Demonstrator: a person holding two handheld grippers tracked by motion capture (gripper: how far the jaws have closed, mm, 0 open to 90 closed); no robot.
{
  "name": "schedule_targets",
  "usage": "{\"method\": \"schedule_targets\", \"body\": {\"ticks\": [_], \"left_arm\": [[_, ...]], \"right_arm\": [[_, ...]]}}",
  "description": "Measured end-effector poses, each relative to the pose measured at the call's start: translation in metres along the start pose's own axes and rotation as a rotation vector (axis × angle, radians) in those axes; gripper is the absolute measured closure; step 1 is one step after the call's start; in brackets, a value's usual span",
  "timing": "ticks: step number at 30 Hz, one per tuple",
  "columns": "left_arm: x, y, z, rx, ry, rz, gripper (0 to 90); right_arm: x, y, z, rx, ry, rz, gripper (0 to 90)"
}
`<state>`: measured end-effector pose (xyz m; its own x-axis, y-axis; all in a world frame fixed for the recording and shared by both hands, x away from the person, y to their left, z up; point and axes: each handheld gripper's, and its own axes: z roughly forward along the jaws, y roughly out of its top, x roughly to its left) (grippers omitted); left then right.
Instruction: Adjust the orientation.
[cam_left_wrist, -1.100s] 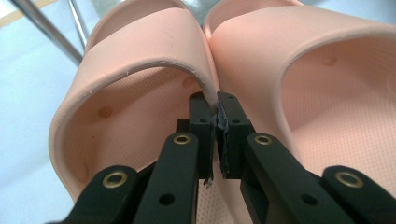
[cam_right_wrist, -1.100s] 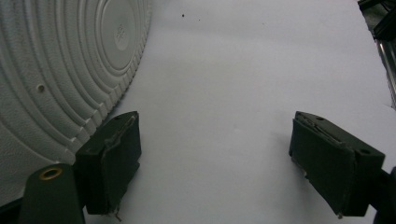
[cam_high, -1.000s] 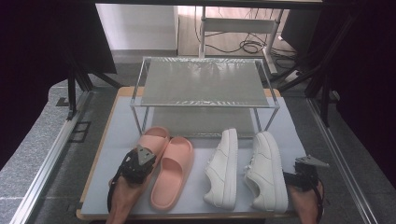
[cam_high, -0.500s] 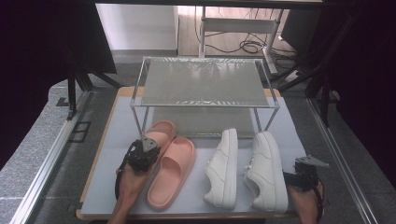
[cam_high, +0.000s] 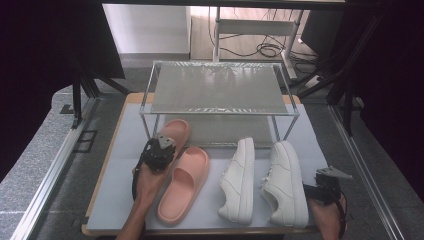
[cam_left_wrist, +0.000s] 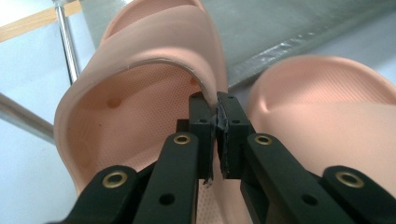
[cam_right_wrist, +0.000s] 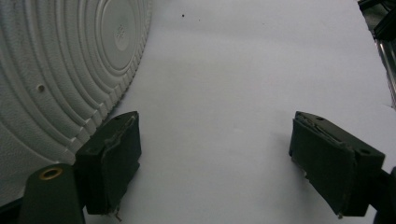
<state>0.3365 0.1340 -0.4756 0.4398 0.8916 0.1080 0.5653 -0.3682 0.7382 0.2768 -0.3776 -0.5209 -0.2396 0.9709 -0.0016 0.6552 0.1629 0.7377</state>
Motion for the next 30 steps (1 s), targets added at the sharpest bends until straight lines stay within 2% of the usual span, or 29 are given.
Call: {"method": "schedule_targets", "body": {"ticks": [4, 8, 10, 11, 13, 14, 20, 23, 24, 25, 27, 30], "left_arm": [[0.002, 0.003, 0.008, -0.001, 0.001, -0.013, 85.6], [0.001, 0.007, 0.011, 0.012, 0.004, -0.007, 84.9], [0.002, 0.007, 0.012, 0.014, -0.005, -0.015, 84.0], [0.005, 0.007, 0.011, 0.015, -0.031, -0.023, 83.1], [0.007, 0.007, 0.008, 0.005, -0.051, -0.035, 80.6], [0.007, 0.007, 0.008, 0.005, -0.051, -0.035, 79.1], [0.009, 0.003, -0.007, -0.014, -0.081, -0.042, 72.4], [0.012, -0.004, -0.019, -0.027, -0.1, -0.052, 66.4], [0.013, -0.006, -0.022, -0.031, -0.117, -0.056, 65.0], [0.013, -0.006, -0.022, -0.031, -0.117, -0.056, 63.1], [0.015, -0.013, -0.031, -0.048, -0.155, -0.048, 60.8], [0.016, -0.018, -0.036, -0.052, -0.146, -0.034, 58.5]], "right_arm": [[0.0, 0.0, 0.0, 0.0, 0.0, 0.0, 16.9], [0.0, 0.0, 0.0, 0.001, 0.0, 0.001, 17.0], [0.0, 0.0, 0.0, 0.0, 0.0, 0.0, 17.0], [0.0, 0.0, 0.0, 0.0, 0.0, 0.0, 16.9], [0.0, 0.0, 0.0, 0.0, 0.0, 0.0, 17.0], [0.0, 0.0, 0.0, 0.0, 0.0, 0.0, 17.0], [0.0, 0.0, 0.0, 0.001, 0.0, 0.001, 17.0], [0.0, 0.0, 0.0, 0.0, 0.0, 0.0, 16.9], [0.0, 0.0, 0.0, 0.0, 0.0, -0.001, 17.0], [0.0, 0.0, 0.0, 0.0, 0.0, -0.001, 17.0], [0.0, 0.0, 0.0, 0.001, 0.0, 0.0, 17.0], [0.0, 0.0, 0.0, 0.001, 0.0, 0.001, 17.0]]}}
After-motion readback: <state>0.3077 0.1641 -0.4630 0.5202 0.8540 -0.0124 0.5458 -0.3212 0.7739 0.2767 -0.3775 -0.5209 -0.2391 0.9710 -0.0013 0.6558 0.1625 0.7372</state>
